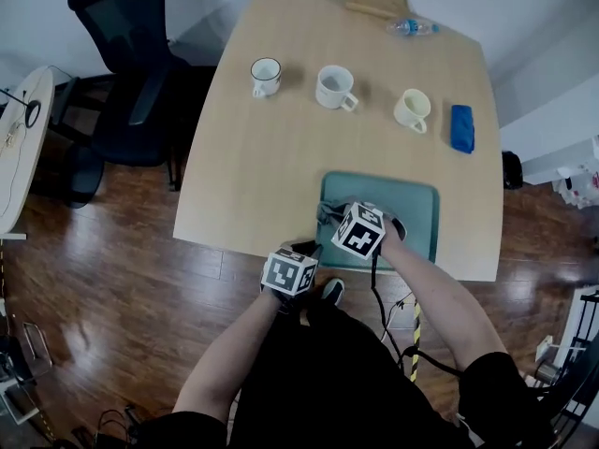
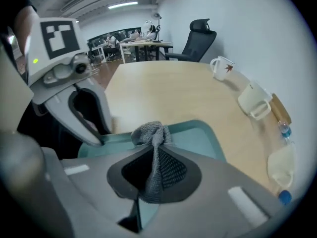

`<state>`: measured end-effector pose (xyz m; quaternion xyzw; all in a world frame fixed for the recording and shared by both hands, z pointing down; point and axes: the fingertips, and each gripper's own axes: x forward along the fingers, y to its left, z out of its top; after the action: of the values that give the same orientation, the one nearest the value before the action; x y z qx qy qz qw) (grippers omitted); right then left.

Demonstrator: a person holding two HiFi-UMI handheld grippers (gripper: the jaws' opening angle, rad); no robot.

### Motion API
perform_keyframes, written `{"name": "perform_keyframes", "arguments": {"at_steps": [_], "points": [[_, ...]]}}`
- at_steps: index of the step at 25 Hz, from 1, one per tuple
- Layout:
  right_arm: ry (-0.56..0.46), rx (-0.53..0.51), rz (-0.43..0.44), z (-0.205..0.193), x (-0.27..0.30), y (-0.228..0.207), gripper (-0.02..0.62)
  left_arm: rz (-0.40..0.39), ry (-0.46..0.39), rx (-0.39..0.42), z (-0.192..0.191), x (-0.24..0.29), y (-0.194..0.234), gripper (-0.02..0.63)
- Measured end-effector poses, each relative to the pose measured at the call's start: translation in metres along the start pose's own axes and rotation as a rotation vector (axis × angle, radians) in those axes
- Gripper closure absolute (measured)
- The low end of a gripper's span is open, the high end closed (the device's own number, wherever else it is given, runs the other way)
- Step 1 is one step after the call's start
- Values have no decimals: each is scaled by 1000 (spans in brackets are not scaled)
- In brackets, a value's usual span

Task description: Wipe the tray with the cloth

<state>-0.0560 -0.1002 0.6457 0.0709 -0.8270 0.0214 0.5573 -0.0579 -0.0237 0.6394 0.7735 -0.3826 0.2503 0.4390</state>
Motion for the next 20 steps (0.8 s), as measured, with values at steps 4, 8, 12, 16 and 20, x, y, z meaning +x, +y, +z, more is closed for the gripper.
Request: {"name": "perform_keyframes", "arguments": {"at_steps": [4,8,12,16,20], "points": [[17,-60,-47,13,7,-52,569,-3,13,4,0,0,-1,549],[7,-14,-114,19,6,-90,569,3,16,2,1,-1,3,549],[-11,2,-97,8,2,-68,569,-4,49,-22,-3,0,6,549],[-27,-9,22,-14,-9,-1,569,-2,63,-32,-3,0,8,551],[-36,-54,141,-40,-23,72,569,6,65,-34,-4,1,7,551]]}}
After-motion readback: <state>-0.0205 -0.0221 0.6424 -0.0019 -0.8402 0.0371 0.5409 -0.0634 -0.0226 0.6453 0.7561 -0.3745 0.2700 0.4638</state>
